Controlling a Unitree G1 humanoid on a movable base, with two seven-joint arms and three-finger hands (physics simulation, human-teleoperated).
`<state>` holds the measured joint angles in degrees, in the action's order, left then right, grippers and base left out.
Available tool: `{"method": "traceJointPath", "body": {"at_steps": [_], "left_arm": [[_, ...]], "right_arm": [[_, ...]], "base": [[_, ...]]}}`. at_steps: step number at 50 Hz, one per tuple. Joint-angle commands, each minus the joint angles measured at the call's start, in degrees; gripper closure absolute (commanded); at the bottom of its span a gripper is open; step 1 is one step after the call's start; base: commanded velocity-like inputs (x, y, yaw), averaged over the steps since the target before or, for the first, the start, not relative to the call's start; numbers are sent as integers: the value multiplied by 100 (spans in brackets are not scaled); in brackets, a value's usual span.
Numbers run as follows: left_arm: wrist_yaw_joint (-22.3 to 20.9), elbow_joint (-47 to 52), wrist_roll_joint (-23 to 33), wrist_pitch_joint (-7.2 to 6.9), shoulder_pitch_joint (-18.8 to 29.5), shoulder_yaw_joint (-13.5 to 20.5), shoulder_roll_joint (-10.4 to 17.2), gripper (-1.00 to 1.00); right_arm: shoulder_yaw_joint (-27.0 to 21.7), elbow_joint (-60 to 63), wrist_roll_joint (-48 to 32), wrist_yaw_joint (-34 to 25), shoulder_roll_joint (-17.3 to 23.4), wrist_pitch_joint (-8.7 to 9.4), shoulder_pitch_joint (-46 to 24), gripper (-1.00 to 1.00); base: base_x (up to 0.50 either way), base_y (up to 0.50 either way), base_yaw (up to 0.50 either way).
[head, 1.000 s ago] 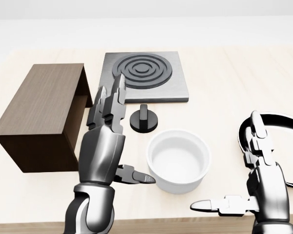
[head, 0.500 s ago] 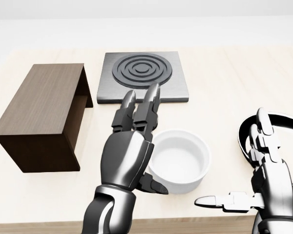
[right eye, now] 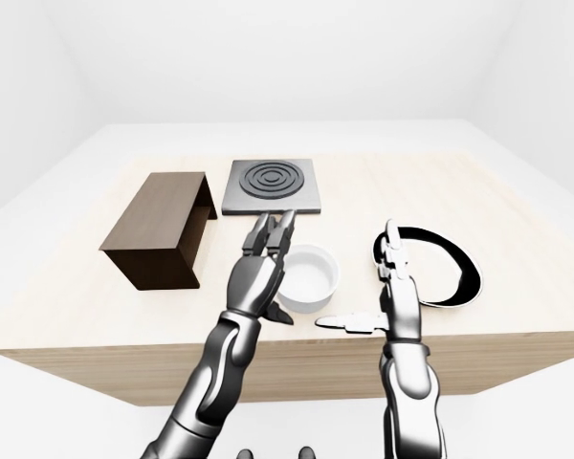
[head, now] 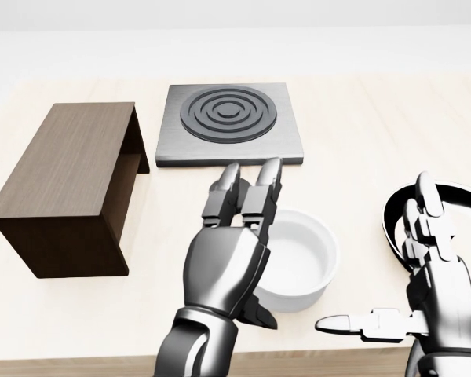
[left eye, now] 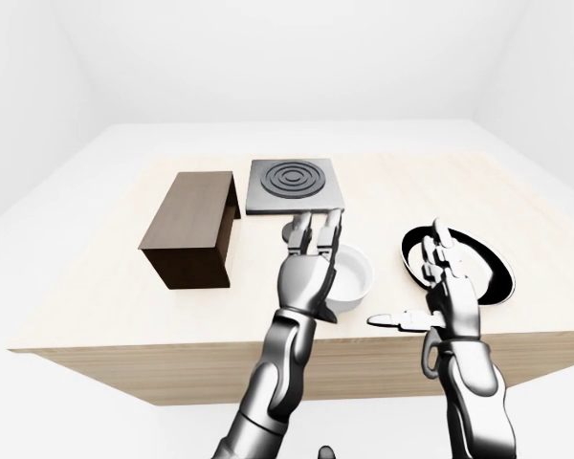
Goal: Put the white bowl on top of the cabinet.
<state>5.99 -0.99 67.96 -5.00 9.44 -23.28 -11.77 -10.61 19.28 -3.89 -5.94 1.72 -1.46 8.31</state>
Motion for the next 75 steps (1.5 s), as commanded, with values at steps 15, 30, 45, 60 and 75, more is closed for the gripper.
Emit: {"method": "traceJointPath", "body": {"at_steps": [15,30,45,60,75], "left_arm": [[208,-950,603,0,226,-83,-230,-100],[324,-1718,694,0,460,55,-279,-100],[370,-2242,836,0,581,108,-285,-100],[389,-2728,867,0,839,239,-333,-100],[348,-2981,820,0,1035,353,-326,-100]], "right_arm": [[-143,212,132,-98,-4,148,23,-100],[-167,239,152,-111,1,179,6,-100],[-158,216,144,-127,-12,140,17,-100],[-157,213,155,-135,-5,135,17,-100],[-121,229,129,-136,-18,136,41,-100]], "base": [[0,0,0],[0,0,0],[0,0,0],[0,0,0],[0,0,0]]}}
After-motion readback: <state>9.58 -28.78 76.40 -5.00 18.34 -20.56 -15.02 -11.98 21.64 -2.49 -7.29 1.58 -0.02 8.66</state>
